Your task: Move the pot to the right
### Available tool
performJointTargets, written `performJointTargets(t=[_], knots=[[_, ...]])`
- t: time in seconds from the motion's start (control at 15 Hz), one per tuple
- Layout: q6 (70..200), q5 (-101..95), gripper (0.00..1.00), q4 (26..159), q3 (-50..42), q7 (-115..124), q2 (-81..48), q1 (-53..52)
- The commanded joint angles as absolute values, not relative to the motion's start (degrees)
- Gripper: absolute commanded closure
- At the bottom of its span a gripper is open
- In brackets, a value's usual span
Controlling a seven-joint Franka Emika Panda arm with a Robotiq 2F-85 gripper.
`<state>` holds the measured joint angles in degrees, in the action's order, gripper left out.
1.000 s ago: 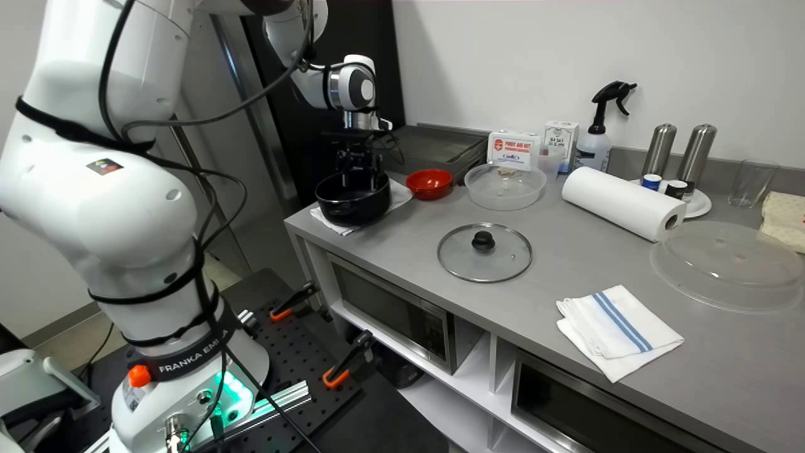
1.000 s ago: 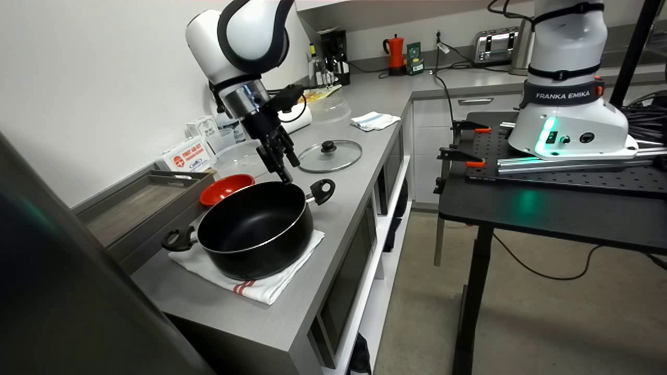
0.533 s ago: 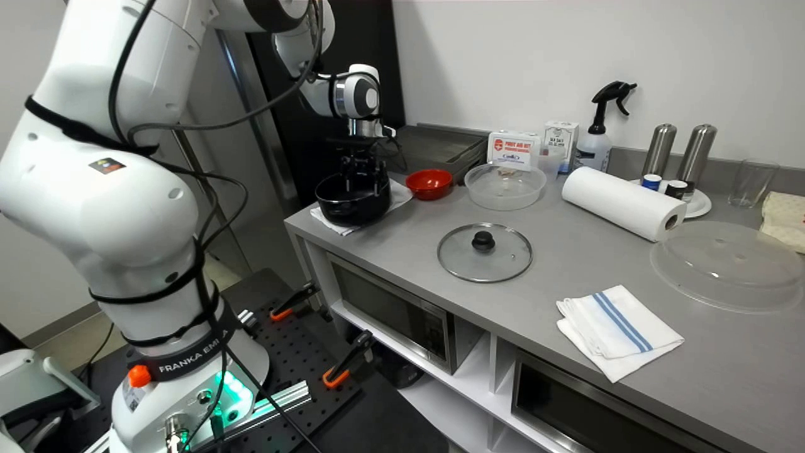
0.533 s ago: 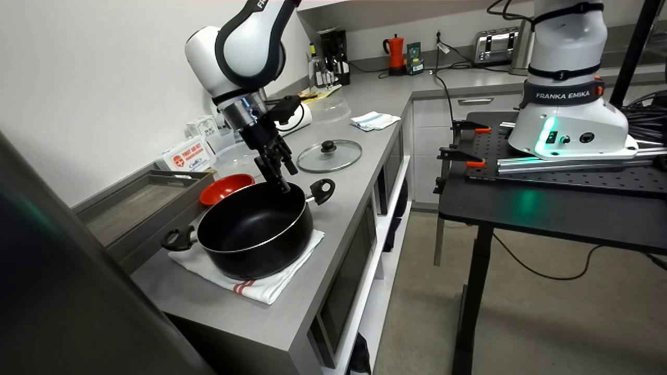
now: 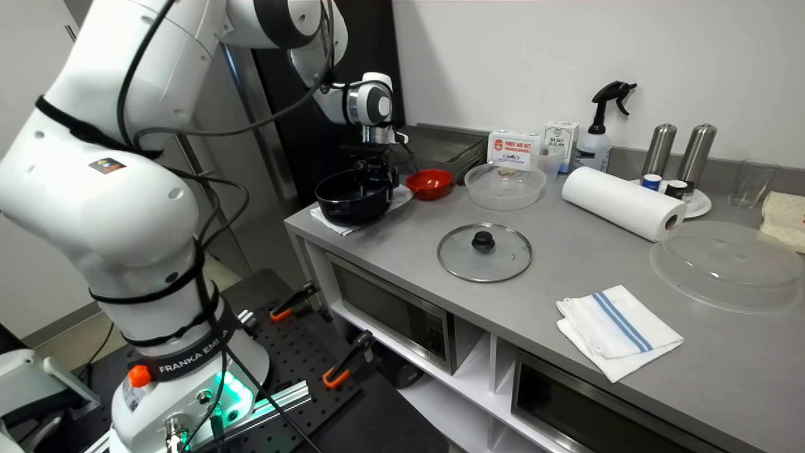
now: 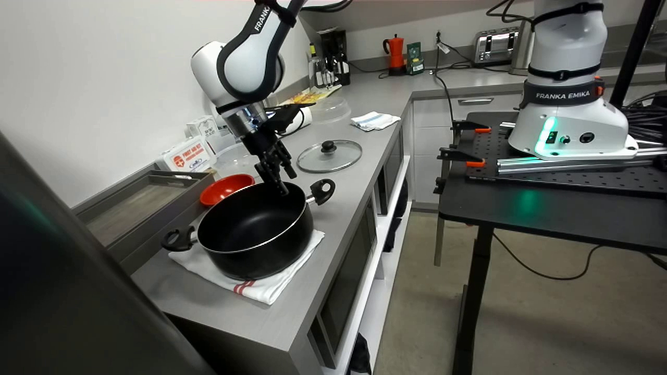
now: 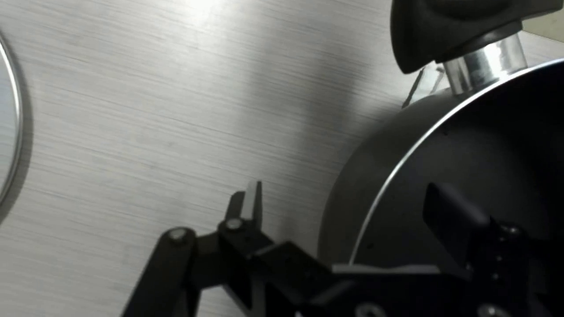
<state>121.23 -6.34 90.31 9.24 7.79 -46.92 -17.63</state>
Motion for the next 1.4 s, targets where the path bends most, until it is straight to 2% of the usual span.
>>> performJointTargets(t=[0.0, 0.53, 1.33], knots=[[120.72, -5.89, 0.39, 87.11, 8.40, 7.69, -48.71, -18.57], [120.74, -5.85, 0.98, 85.85, 8.33, 7.84, -49.10, -18.65], [119.85, -5.17, 0.99, 85.34, 9.02, 8.42, -48.01, -19.02]])
